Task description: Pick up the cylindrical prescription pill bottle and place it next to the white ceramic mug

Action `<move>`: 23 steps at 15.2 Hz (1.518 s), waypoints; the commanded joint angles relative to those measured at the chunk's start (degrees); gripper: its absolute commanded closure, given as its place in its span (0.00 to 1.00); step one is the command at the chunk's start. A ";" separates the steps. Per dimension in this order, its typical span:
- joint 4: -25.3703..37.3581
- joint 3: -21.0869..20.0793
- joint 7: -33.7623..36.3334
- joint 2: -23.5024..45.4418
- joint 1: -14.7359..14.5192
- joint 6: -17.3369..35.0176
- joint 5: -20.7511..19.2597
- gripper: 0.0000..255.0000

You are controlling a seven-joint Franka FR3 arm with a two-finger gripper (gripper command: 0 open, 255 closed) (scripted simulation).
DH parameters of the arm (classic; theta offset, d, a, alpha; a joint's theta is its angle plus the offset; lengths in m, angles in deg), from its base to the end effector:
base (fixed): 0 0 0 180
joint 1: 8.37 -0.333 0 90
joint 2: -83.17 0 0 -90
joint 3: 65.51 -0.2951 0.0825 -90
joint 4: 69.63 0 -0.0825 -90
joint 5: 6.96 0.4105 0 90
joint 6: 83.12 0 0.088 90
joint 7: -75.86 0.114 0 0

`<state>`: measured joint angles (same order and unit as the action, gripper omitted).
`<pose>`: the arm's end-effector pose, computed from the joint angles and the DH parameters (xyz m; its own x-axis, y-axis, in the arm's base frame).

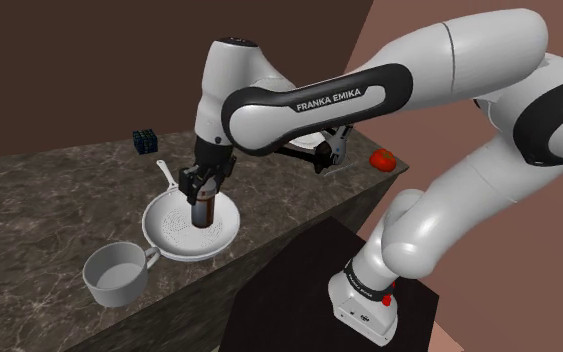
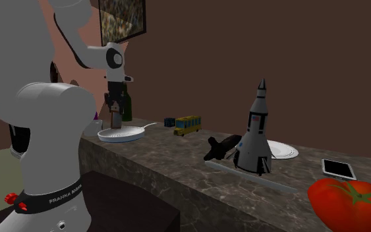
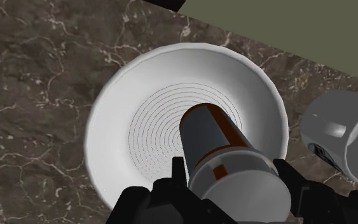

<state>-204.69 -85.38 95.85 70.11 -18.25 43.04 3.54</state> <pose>0.4331 0.2551 0.3775 0.9978 0.0593 0.0292 0.0618 -0.9938 -0.0929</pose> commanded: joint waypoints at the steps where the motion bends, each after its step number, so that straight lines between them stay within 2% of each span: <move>1: -0.84 -0.18 0.04 0.74 -0.01 1.62 -0.07 1.00; 8: -3.70 -0.76 0.22 3.93 0.02 7.60 -0.52 1.00; 16: -3.70 -0.76 0.22 3.93 0.02 7.60 -0.52 1.00; 17: -3.71 -0.76 0.22 3.93 0.01 7.61 -0.52 0.00; 22: -3.71 -0.77 0.22 3.94 0.01 7.62 -0.52 0.00; 23: -2.94 -0.49 -0.03 2.57 0.04 5.50 -0.25 0.00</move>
<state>-207.99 -86.09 96.08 73.54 -18.26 49.78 3.10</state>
